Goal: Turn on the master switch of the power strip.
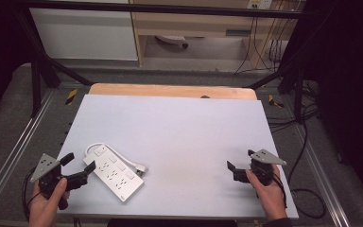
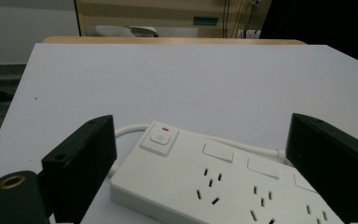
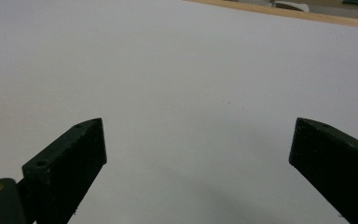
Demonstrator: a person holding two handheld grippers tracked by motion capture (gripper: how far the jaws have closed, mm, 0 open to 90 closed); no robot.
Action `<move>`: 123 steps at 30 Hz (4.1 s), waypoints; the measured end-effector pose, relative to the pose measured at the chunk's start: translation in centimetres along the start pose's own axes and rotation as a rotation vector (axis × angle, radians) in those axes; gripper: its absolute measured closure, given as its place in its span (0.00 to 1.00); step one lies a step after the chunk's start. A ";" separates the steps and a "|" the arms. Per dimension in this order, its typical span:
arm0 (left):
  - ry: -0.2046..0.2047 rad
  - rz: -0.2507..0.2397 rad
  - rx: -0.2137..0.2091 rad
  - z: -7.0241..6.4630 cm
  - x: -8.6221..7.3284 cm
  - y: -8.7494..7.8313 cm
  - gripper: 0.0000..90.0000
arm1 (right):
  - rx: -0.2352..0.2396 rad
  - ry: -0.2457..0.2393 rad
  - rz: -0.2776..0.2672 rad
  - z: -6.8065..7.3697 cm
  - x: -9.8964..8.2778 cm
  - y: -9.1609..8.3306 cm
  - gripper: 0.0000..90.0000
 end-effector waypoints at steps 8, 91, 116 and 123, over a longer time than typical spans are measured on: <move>-0.005 -0.032 0.011 0.1 0.3 -0.2 0.10 | 0.009 0.019 -0.012 -0.2 0.1 0.0 0.05; 0.096 0.075 0.057 0.9 5.9 7.6 0.12 | 0.009 0.068 -0.015 -0.4 0.3 -0.3 0.03; 0.118 0.175 -0.003 0.3 4.7 9.0 0.75 | 0.006 0.078 -0.010 -0.6 0.2 -0.4 0.03; 0.123 0.193 -0.002 0.8 4.1 8.9 0.91 | 0.006 0.079 -0.008 -0.7 0.2 -0.3 0.03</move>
Point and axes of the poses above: each handheld gripper's, and its own axes: y roughly forward along the jaws, x roughly out of its top, z roughly to its left, the point moved 2 cm from there along y, roughly forward along the jaws, and after that the axes turned 2 degrees about -y, right-handed, at the moved point
